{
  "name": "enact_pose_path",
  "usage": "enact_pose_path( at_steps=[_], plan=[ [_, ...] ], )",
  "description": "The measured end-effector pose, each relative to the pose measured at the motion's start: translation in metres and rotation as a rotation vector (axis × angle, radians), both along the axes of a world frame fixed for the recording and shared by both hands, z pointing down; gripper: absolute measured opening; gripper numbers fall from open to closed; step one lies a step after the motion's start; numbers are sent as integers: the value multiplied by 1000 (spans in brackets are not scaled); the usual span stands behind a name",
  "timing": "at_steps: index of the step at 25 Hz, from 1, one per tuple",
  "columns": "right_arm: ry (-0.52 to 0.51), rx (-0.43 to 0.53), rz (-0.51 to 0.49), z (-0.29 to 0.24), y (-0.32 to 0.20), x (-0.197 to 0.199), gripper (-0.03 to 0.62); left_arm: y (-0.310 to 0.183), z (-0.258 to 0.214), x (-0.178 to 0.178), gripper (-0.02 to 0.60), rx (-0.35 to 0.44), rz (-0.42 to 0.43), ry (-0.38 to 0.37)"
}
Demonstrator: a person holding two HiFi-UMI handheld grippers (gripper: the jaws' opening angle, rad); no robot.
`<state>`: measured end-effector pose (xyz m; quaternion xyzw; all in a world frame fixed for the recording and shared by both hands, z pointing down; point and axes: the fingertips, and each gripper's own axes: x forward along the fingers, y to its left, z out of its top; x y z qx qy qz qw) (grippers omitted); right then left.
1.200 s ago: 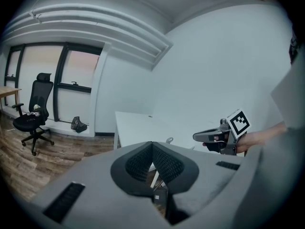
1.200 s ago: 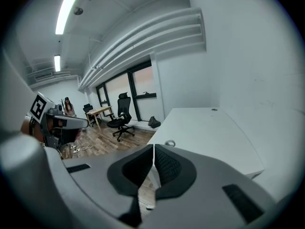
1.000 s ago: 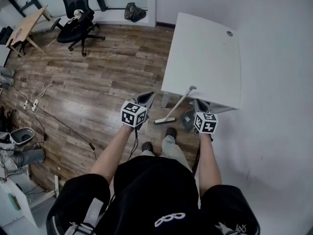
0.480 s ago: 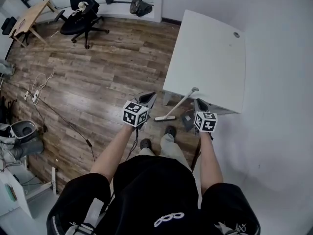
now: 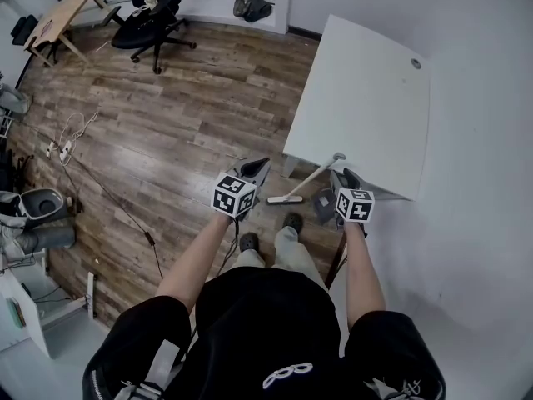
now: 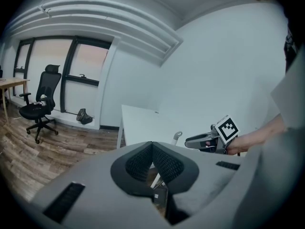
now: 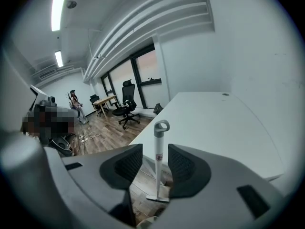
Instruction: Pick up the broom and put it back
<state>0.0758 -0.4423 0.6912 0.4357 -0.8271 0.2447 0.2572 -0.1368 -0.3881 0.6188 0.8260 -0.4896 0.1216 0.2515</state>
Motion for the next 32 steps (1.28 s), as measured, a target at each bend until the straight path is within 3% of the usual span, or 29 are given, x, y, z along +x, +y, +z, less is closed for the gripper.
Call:
enact_pose_path(
  at_steps=[20, 30, 32],
  plan=[
    [-13, -110, -48, 51, -39, -25, 179, -15, 19, -18, 11, -43, -75, -7],
    [2, -113, -60, 64, -52, -37, 176, -23, 29, -30, 11, -56, -109, -9],
    [17, -108, -61, 64, -52, -38, 152, -25, 27, -31, 11, -53, -112, -7]
  ],
)
